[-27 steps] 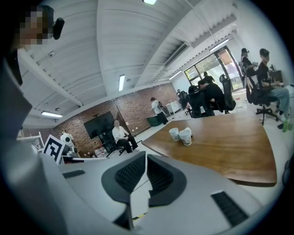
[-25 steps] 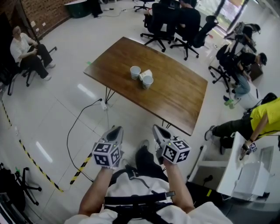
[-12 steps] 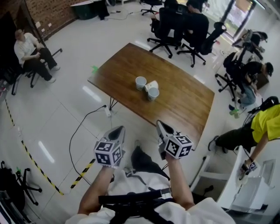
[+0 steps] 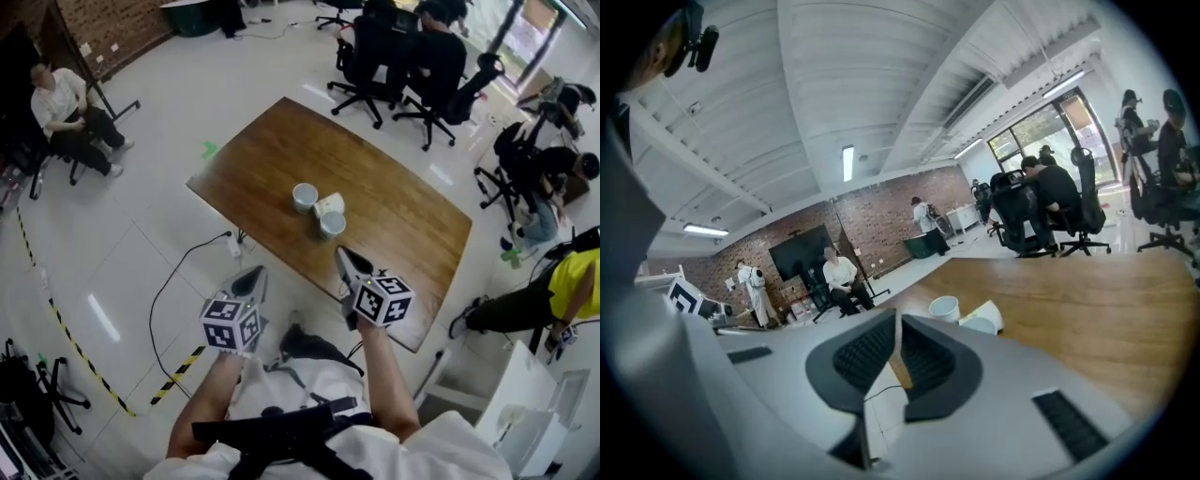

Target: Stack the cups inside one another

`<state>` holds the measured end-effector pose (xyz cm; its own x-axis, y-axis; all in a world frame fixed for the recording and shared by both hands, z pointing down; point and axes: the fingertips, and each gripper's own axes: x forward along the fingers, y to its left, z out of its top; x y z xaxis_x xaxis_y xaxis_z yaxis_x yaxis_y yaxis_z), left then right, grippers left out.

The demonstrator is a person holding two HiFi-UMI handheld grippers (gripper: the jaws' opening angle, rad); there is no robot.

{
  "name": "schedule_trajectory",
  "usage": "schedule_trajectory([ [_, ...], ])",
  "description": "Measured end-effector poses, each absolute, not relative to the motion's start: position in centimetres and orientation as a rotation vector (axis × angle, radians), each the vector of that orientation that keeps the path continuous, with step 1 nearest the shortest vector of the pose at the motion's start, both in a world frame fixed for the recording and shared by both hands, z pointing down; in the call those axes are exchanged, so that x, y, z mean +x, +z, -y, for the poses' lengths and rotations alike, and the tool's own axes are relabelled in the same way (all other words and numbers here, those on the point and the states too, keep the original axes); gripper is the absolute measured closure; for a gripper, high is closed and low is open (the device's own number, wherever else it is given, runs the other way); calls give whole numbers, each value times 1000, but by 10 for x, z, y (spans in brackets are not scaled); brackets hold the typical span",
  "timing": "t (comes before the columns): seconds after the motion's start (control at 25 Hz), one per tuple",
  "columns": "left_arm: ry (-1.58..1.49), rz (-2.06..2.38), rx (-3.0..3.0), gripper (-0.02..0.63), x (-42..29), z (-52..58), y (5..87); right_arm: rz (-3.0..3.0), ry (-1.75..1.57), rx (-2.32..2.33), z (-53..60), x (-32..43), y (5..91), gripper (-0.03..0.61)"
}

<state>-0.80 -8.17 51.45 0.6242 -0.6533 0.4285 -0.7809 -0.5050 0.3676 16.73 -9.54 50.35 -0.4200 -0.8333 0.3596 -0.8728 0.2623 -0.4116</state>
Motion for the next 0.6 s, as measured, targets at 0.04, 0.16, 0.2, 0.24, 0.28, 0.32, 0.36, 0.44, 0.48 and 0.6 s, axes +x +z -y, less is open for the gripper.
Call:
schedule_trajectory([
  [0.04,321,1125,2311,619,-5,88,515,2437,873,1647,102,170,505,530],
  [0.16,331,1124,2304,618,5,105,515,2424,879,1632,119,180,512,512],
  [0.2,336,1124,2303,618,9,110,516,2420,883,1628,124,184,515,511],
  [0.24,341,1123,2302,618,13,115,517,2417,889,1625,128,188,517,504],
  [0.28,347,1123,2300,620,17,119,518,2416,895,1619,131,190,520,496],
  [0.32,351,1124,2299,619,19,123,519,2414,898,1610,134,192,522,494],
  [0.36,354,1125,2296,619,22,127,521,2411,897,1600,137,194,525,494],
  [0.44,354,1119,2287,619,27,131,525,2392,892,1587,141,199,532,489],
  [0.48,354,1113,2282,618,30,132,527,2379,886,1581,144,202,536,475],
  [0.6,361,1093,2278,618,33,140,532,2340,843,1540,152,202,545,472],
])
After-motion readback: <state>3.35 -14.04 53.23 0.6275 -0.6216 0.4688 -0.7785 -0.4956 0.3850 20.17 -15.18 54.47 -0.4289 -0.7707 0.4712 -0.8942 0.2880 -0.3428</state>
